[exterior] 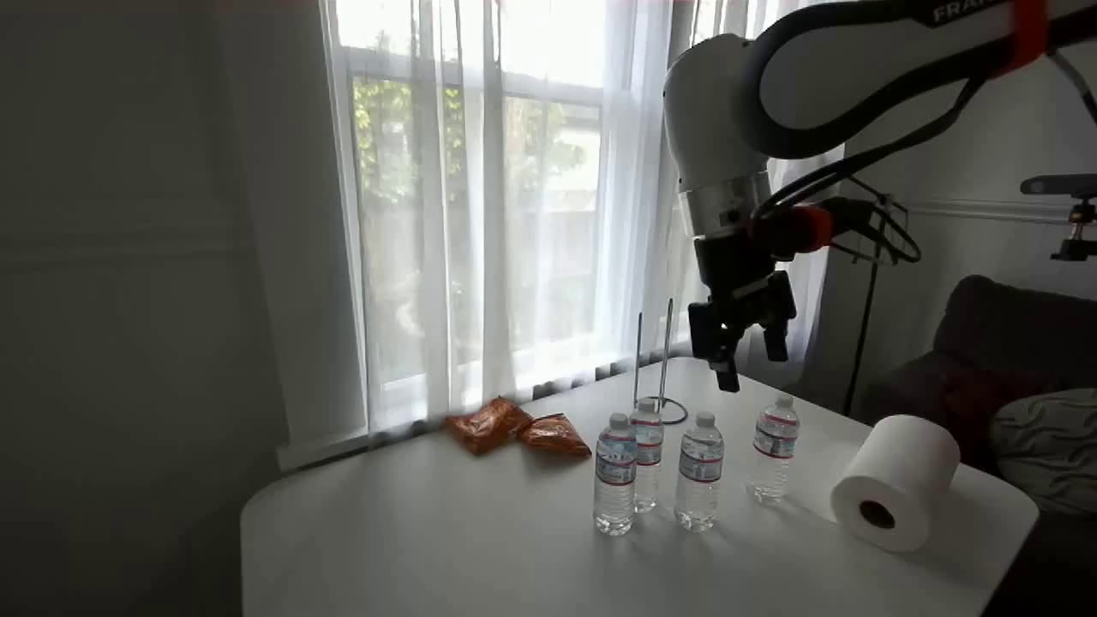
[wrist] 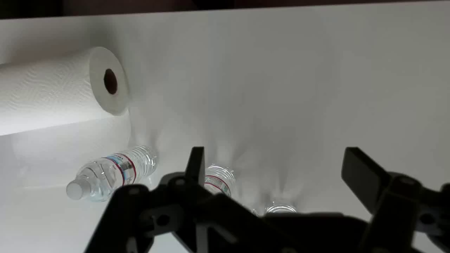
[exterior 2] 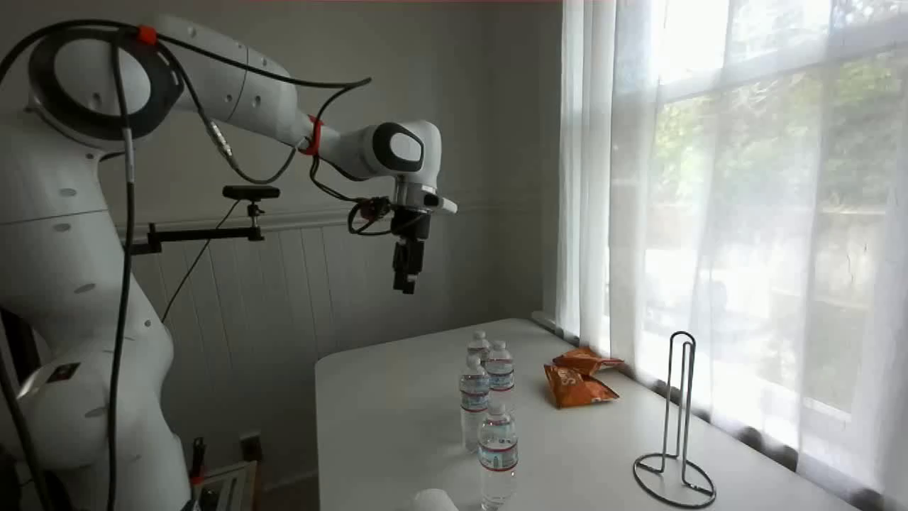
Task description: Set the paper towel roll upright
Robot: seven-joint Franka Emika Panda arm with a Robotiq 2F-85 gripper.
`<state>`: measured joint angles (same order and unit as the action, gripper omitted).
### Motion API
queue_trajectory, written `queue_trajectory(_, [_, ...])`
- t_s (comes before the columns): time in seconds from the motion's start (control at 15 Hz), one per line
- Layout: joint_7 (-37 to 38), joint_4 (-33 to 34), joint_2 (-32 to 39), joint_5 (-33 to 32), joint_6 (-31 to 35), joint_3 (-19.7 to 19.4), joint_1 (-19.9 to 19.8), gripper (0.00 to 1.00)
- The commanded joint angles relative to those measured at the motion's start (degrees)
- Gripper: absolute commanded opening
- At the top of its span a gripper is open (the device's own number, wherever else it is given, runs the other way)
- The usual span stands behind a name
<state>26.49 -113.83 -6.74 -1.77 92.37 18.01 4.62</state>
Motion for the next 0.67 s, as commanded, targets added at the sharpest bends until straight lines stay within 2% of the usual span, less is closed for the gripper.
queue_trajectory(0.0, [0.21, 0.17, 0.14, -0.21, -0.18, -1.88, 2.01, 1.00])
queue_trajectory(0.27, [0.21, 0.17, 0.14, -0.21, -0.18, -1.88, 2.01, 1.00])
queue_trajectory(0.6, [2.31, -6.92, -0.86, -8.06, 2.04, -3.10, 1.74, 1.00])
